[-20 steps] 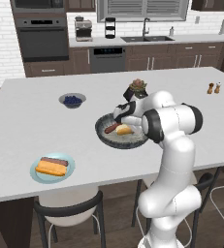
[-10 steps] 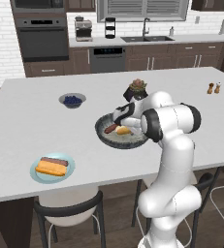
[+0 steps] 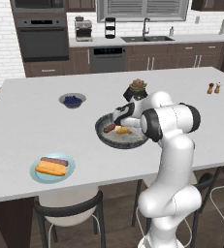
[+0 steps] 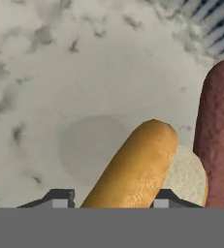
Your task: Place one bun and one sausage from the bowl on each plate.
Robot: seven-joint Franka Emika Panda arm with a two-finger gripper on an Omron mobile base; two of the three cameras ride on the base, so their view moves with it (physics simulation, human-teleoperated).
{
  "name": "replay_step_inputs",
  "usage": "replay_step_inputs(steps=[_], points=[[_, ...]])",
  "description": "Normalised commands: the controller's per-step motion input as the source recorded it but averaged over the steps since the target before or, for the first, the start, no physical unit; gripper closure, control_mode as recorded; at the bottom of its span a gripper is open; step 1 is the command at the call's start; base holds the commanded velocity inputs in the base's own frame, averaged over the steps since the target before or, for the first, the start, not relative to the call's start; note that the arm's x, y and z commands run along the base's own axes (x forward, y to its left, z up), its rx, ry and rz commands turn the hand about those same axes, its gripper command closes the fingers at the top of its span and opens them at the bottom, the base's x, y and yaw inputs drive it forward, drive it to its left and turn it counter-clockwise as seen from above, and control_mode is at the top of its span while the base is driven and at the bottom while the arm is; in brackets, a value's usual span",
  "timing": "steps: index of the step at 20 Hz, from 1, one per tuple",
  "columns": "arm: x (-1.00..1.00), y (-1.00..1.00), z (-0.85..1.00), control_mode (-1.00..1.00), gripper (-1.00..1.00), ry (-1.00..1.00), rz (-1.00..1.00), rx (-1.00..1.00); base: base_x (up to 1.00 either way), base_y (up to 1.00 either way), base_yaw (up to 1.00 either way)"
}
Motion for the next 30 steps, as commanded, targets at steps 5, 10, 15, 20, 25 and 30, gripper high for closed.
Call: replay_step_inputs(steps=[5,10,15,20,25,30], points=[[0.00,0.00,0.11,-1.00,1.00,-0.02,0.00,-0.02,0.00,0.00,0.00],[-0.30,-0.21,0.69,-1.00,1.00,-0.08,0.00,-0.04,0.00,0.00,0.00],[-0.32,-0.57,0.88,-1.00,1.00,0.00,0.00,-0.04,0.00,0.00,0.00],[-0.41,-0.84,0.68,-1.00,1.00,0.01,0.00,-0.03,0.00,0.00,0.00],[-0.30,-1.00,0.32,-1.00,1.00,0.04,0.11,-0.07,0.00,0.00,0.00],[-0.54,-1.00,-0.11,-1.00,1.00,0.00,0.38,-0.04,0.00,0.00,0.00]])
